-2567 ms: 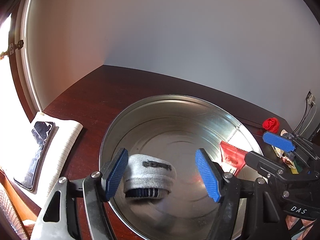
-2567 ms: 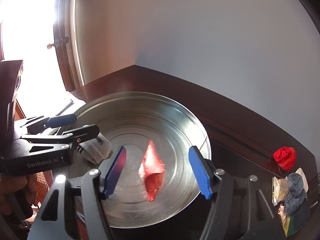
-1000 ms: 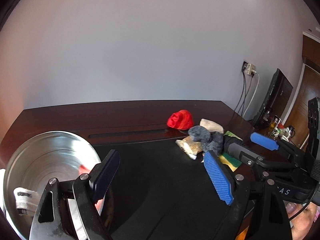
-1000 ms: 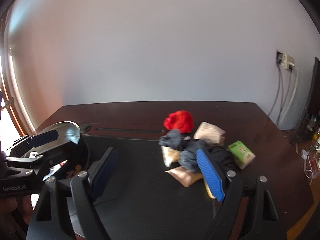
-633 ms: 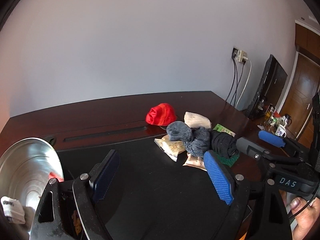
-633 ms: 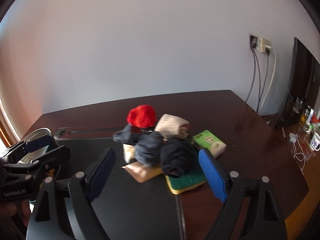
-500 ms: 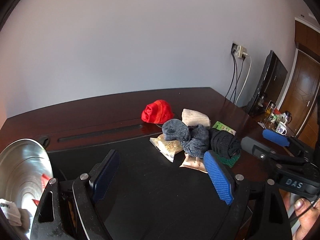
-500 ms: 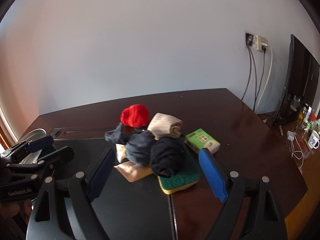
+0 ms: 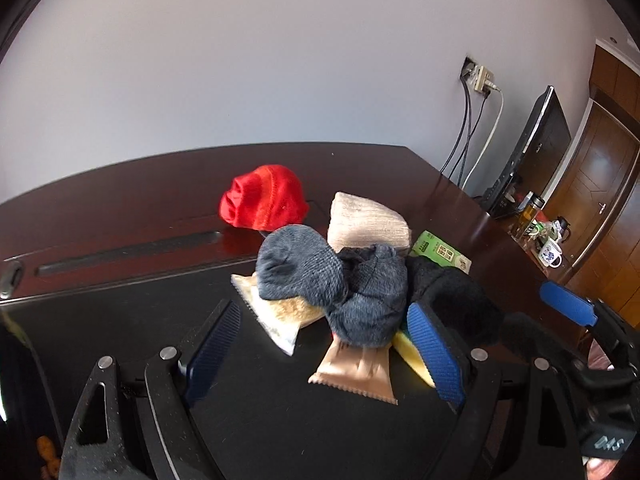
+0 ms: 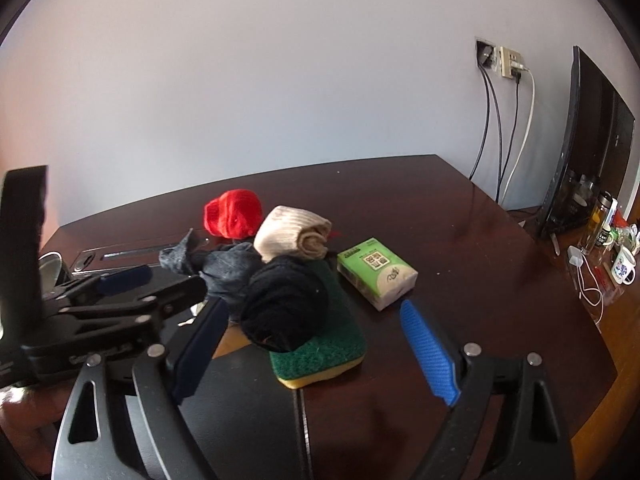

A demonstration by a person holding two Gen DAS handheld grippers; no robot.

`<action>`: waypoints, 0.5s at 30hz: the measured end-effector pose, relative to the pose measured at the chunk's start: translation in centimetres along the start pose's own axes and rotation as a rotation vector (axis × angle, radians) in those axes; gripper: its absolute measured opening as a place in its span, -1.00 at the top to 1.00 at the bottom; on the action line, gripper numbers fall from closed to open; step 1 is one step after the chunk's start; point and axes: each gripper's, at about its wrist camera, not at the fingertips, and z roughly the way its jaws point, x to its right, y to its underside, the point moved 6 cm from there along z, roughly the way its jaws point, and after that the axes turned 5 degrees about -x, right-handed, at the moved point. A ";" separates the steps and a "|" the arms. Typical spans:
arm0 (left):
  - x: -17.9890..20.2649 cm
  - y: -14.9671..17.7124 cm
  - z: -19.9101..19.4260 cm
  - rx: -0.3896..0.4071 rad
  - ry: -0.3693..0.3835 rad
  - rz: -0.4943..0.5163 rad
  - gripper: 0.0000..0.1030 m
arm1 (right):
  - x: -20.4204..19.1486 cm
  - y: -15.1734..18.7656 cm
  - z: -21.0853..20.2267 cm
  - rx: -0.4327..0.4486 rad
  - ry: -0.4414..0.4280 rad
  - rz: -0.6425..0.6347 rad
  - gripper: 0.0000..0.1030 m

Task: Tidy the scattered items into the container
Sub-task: 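Move both grippers back toward the pile of socks, then grasp the grey socks with the left gripper while the right gripper grasps the black sock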

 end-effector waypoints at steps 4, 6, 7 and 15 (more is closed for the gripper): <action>0.5 -0.4 1.5 -0.012 0.014 0.002 -0.70 | 0.7 0.1 0.7 -0.013 -0.004 0.013 -0.74; 0.5 -0.4 1.9 -0.011 0.012 0.001 -0.70 | 0.8 0.1 1.0 -0.018 -0.010 0.013 -0.74; 0.5 -0.4 2.2 -0.015 0.008 -0.003 -0.70 | 0.7 0.1 1.1 -0.018 -0.016 0.012 -0.74; -0.2 -0.3 3.0 -0.011 0.020 -0.013 -0.70 | 0.0 -0.2 2.1 -0.027 -0.037 0.000 -0.74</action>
